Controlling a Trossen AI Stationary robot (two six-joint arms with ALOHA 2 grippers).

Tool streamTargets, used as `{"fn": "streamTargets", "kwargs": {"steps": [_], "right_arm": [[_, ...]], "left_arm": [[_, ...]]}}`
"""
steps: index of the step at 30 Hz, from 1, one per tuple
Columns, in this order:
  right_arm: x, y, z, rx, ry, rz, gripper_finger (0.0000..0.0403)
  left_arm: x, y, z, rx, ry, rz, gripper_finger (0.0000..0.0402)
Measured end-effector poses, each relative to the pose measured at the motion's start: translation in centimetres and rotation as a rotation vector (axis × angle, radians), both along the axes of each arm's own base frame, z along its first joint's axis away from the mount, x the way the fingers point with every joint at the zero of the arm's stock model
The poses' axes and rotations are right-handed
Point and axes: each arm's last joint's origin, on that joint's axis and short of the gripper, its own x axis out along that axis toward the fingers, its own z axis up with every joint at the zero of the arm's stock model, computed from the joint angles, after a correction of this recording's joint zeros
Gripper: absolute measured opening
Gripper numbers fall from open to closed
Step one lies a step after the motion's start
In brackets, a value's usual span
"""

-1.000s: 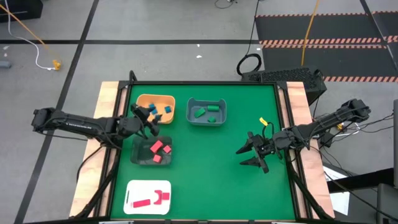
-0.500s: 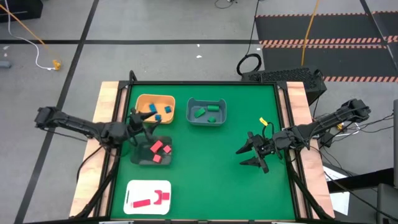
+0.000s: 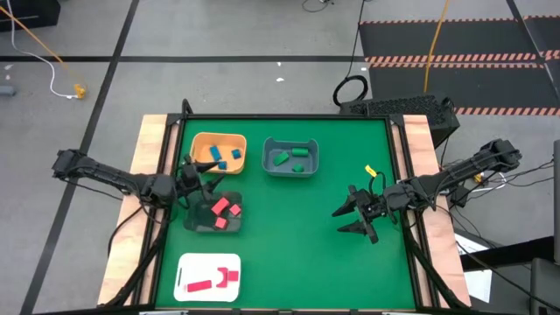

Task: Sort & place blocks by color
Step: Return to Home Position

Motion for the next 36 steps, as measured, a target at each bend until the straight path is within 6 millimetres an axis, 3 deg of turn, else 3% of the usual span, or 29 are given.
{"fn": "streamTargets", "kwargs": {"steps": [20,36], "right_arm": [[0.0,0.01,0.0,0.0,0.0,0.0,0.0242],[0.0,0.0,0.0,0.0,0.0,0.0,0.0242]], "left_arm": [[-0.06,0.02,-0.49,-0.01,0.041,0.004,0.0241],[-0.06,0.02,-0.48,-0.187,-0.058,0.024,0.0241]]}}
